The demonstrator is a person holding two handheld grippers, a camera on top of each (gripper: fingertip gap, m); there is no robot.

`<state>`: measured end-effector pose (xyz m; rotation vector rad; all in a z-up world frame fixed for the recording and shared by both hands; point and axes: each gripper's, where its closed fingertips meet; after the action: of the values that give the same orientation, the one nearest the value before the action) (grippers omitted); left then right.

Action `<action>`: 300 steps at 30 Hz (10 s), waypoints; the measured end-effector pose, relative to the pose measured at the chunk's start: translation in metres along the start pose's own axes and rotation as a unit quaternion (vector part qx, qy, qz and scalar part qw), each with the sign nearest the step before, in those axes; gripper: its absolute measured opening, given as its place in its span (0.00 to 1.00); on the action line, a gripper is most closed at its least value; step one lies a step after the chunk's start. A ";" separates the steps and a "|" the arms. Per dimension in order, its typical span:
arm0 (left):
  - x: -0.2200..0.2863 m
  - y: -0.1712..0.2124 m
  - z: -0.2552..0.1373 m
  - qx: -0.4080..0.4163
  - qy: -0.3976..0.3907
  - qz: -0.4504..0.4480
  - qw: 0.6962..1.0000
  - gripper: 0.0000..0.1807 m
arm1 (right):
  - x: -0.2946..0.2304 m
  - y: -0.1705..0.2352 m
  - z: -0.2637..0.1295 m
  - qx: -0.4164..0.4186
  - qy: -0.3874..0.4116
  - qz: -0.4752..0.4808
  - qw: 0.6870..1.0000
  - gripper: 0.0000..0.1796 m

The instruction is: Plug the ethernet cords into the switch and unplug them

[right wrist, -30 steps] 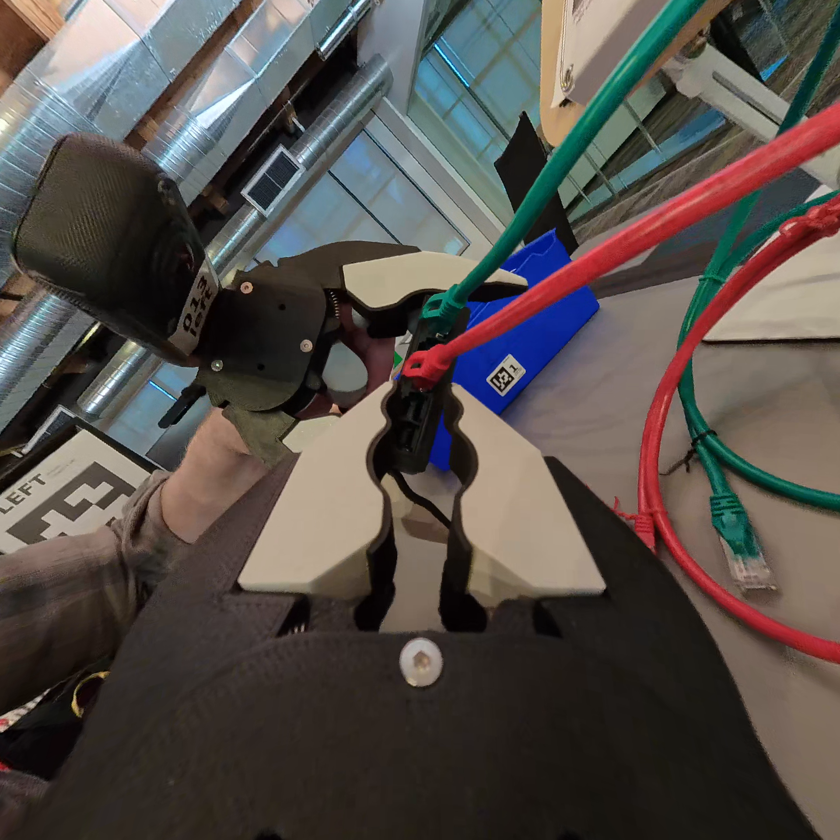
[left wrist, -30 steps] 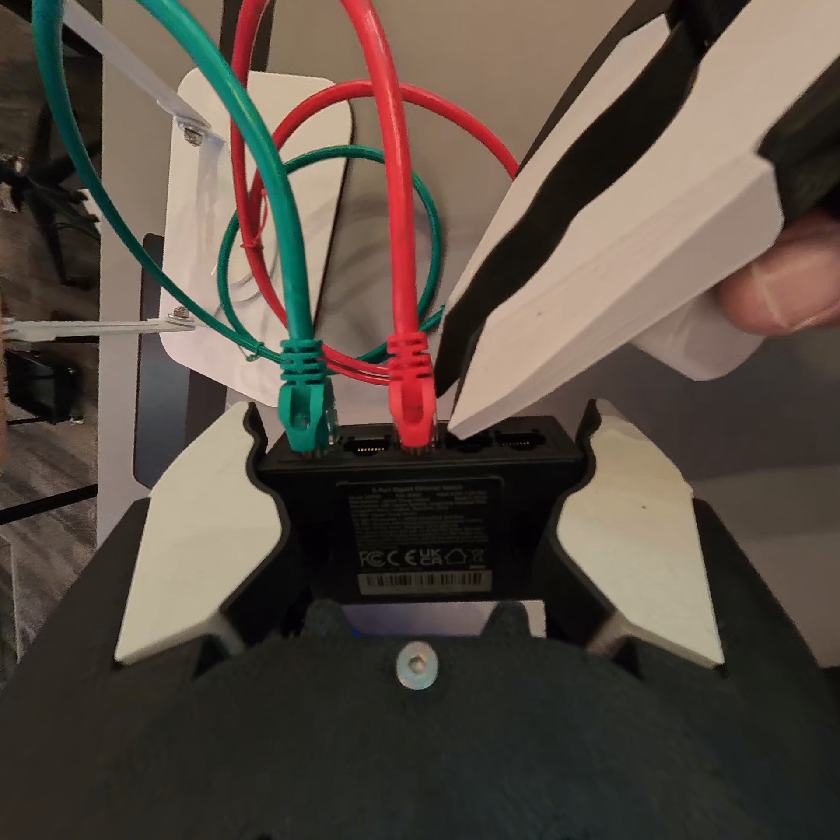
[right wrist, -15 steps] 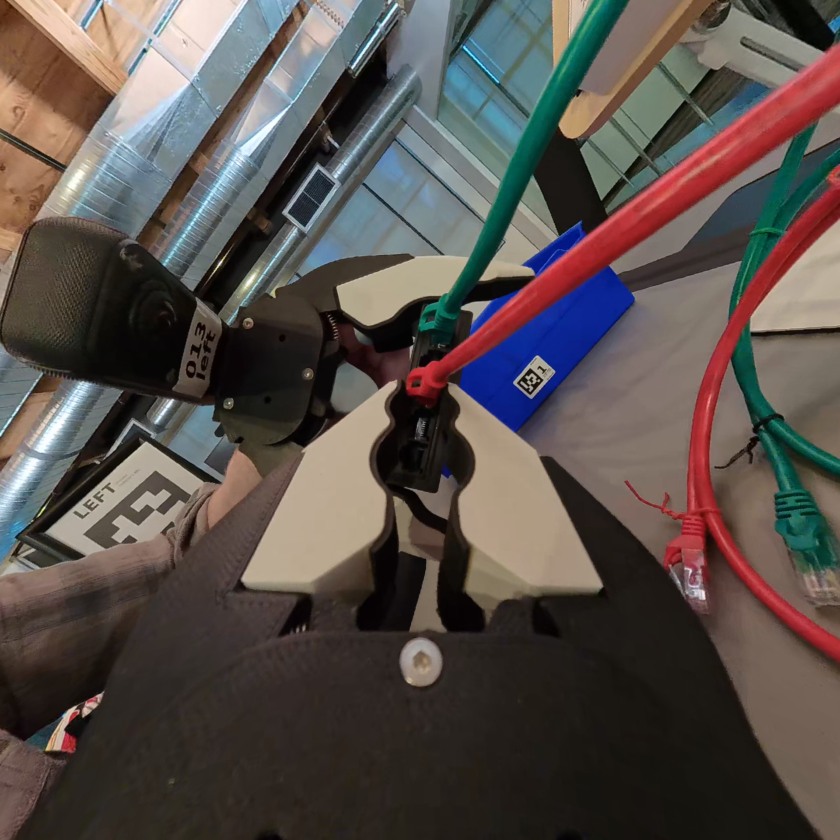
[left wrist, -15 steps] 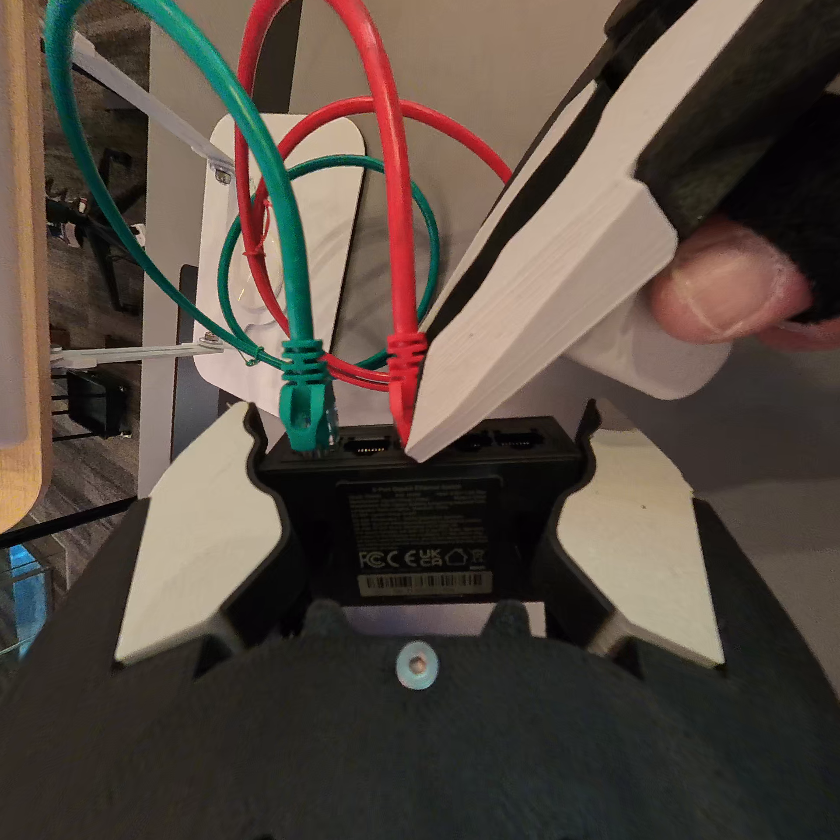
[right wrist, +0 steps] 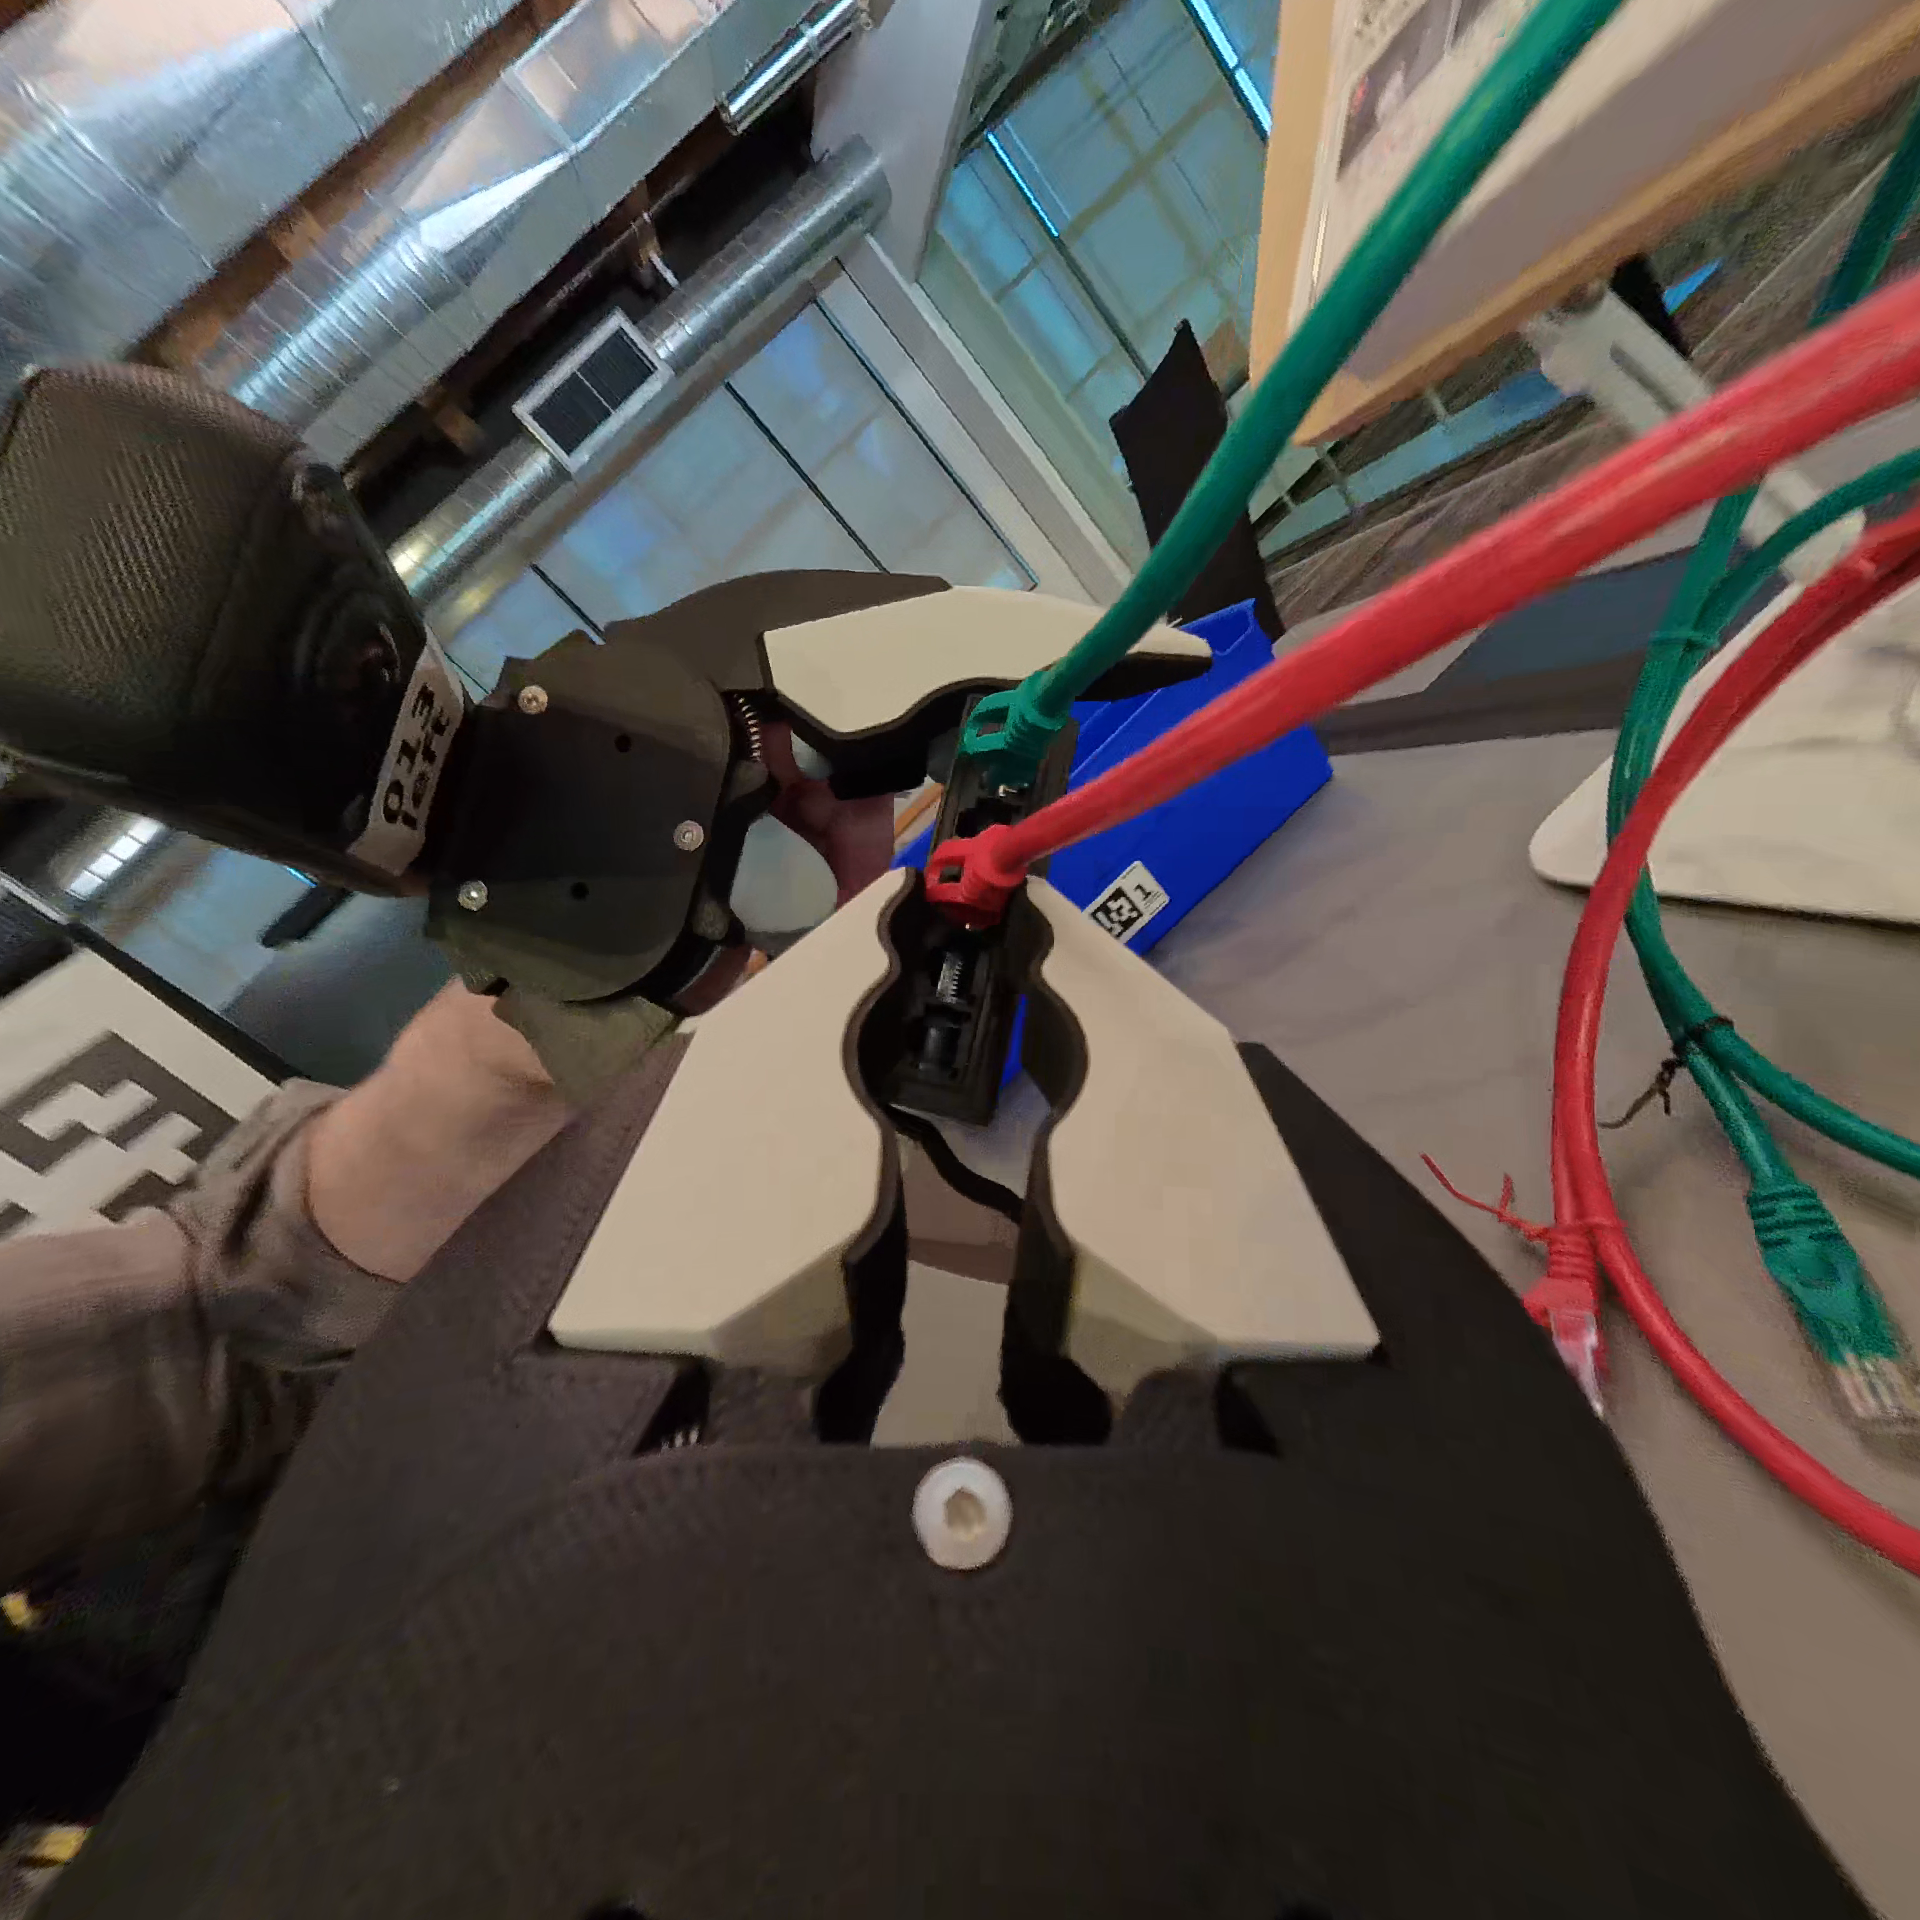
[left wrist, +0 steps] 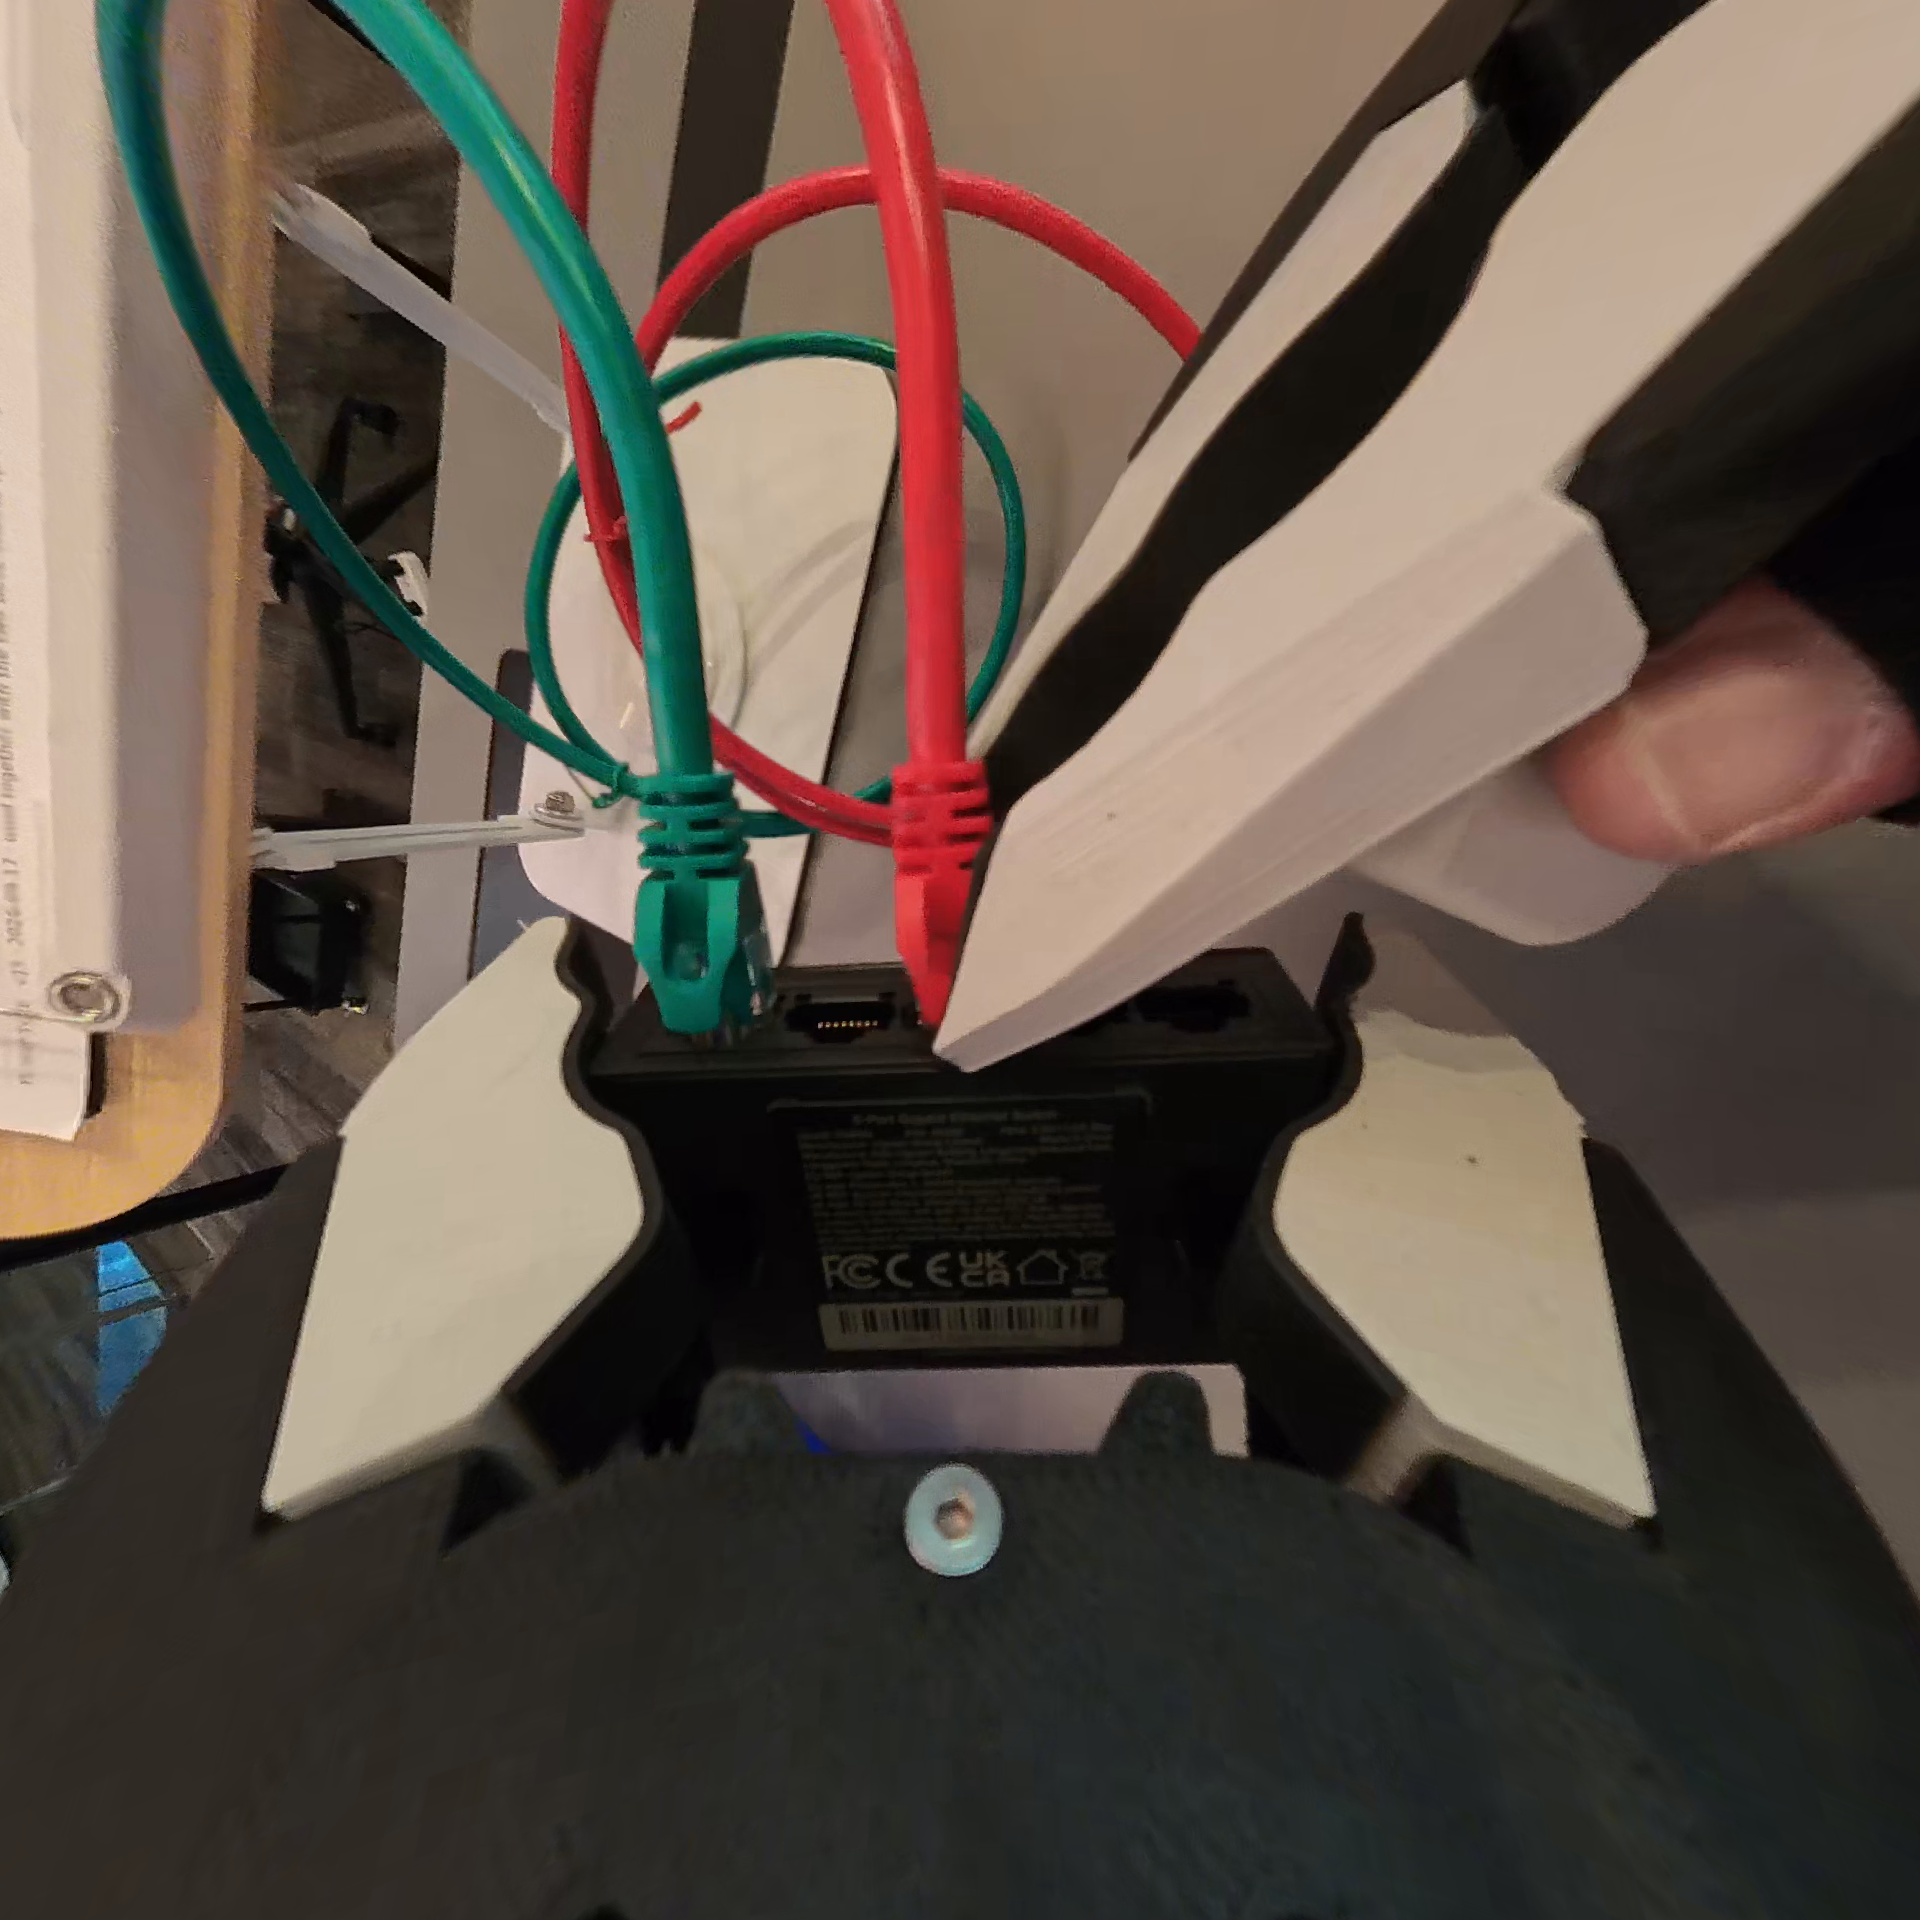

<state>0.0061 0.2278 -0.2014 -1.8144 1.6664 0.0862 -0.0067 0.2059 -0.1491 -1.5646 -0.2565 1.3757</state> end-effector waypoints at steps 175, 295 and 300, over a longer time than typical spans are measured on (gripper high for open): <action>0.078 -0.039 -0.172 0.093 0.508 0.179 0.837 0.70 | -0.132 -0.034 -0.042 -0.178 -0.261 -0.813 0.489 0.07; 0.079 -0.008 -0.138 0.099 0.418 0.128 0.894 0.69 | -0.026 -0.227 -0.154 -0.290 0.103 -0.793 0.525 0.05; 0.079 -0.005 -0.135 0.102 0.422 0.125 0.892 0.69 | 0.011 -0.299 -0.208 -0.301 0.205 -0.779 0.510 0.06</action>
<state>-0.0255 0.0912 -0.1314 -1.5415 2.3713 -0.8535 0.3002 0.2486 0.0433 -1.2288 -1.4999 -0.6283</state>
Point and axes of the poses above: each gripper's, where its closed fingertips meet, z out along the fingers, y out of its underside, x = y × z across the jaws, and after that the axes turned 3 degrees about -z, right-handed
